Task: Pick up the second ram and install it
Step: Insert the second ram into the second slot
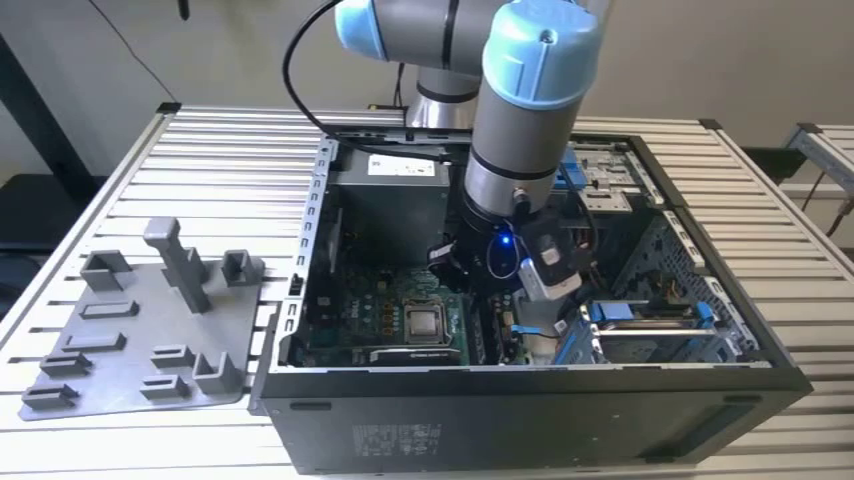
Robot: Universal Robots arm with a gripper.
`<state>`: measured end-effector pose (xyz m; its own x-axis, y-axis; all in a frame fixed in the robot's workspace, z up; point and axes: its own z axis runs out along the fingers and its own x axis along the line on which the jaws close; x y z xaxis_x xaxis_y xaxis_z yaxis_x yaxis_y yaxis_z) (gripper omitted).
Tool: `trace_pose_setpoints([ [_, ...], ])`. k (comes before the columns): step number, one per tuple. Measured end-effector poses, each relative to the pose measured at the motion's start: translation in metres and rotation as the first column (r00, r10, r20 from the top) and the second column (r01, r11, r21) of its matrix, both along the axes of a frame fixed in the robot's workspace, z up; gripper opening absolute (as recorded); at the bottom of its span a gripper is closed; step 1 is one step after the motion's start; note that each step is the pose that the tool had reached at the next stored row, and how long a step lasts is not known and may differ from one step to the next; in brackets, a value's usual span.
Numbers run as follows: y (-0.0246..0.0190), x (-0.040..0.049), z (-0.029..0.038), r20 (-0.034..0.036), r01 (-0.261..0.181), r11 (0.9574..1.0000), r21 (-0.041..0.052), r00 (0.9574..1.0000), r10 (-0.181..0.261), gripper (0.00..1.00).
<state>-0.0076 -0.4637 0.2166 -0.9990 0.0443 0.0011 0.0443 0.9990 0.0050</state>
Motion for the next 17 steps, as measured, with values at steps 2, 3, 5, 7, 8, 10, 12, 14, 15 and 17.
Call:
trace_pose_setpoints([
  [2,0.0,0.0003,0.0,-0.0006,0.006,1.0,0.0001,1.0,-0.006,0.14],
  [3,0.0,0.0004,0.0,-0.0009,0.009,1.0,0.0,1.0,-0.009,0.14],
  [5,0.0,0.0005,-0.0003,-0.0011,0.015,0.9999,-0.0001,0.9999,-0.015,0.14],
  [7,0.0004,0.0006,-0.002,-0.0014,0.017,0.9999,0.0,0.9999,-0.017,0.14],
  [8,0.0006,0.0006,-0.0035,-0.0016,0.018,0.9998,-0.0003,0.9998,-0.018,0.14],
  [10,0.001,0.0006,-0.0067,-0.0024,0.019,0.9998,-0.0004,0.9998,-0.019,0.14],
  [12,0.001,0.0005,-0.0078,-0.0027,0.02,0.9998,-0.0008,0.9998,-0.02,0.14],
  [14,0.001,0.0005,-0.008,-0.0026,0.02,0.9998,-0.0005,0.9998,-0.02,0.14],
  [15,0.001,0.0005,-0.0081,-0.0026,0.02,0.9998,-0.0005,0.9998,-0.02,0.14],
  [17,0.0011,0.0005,-0.0082,-0.0026,0.02,0.9998,-0.0004,0.9998,-0.02,0.14],
])
